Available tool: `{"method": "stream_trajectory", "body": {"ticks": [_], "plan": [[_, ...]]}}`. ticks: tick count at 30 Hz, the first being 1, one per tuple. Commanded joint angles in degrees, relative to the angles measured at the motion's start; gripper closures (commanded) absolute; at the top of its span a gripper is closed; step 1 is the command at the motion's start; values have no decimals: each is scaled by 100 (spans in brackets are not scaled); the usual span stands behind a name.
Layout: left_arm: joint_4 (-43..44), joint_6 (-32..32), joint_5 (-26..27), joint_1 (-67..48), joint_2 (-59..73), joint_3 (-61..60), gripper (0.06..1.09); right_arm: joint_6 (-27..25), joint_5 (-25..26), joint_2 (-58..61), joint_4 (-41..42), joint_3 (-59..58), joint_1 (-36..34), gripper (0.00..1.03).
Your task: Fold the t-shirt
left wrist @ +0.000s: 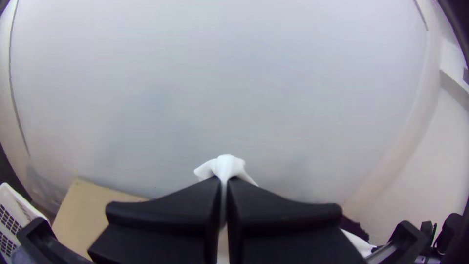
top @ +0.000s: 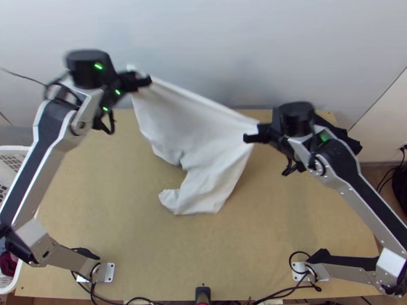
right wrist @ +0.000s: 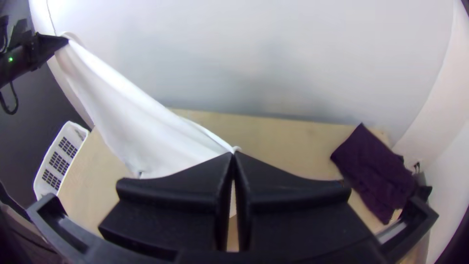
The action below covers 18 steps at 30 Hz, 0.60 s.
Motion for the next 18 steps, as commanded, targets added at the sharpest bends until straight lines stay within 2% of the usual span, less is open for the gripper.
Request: {"method": "stream_trajectory", "body": {"ticks": [1, 4, 10, 13, 16, 18], "plan": [[264, 638, -606, -243, -188, 1205, 105, -814, 1137, -45, 187, 1148, 366, 100], [633, 1025, -809, -463, -460, 1205, 105, -1403, 1664, -212, 732, 1191, 550, 100], [1336, 1561, -1125, -744, -970, 1302, 105, -2264, 2499, -511, 1690, 1139, 700, 100], [1547, 1948, -1213, -946, -1207, 1302, 105, -3011, 2983, -695, 2542, 989, 797, 100], [1530, 2115, -1266, -1096, -1400, 1302, 105, -3749, 3097, -959, 3439, 664, 937, 100], [1371, 2123, -1266, -1105, -1480, 1302, 105, -3837, 3132, -1056, 3465, 576, 999, 100]]}}
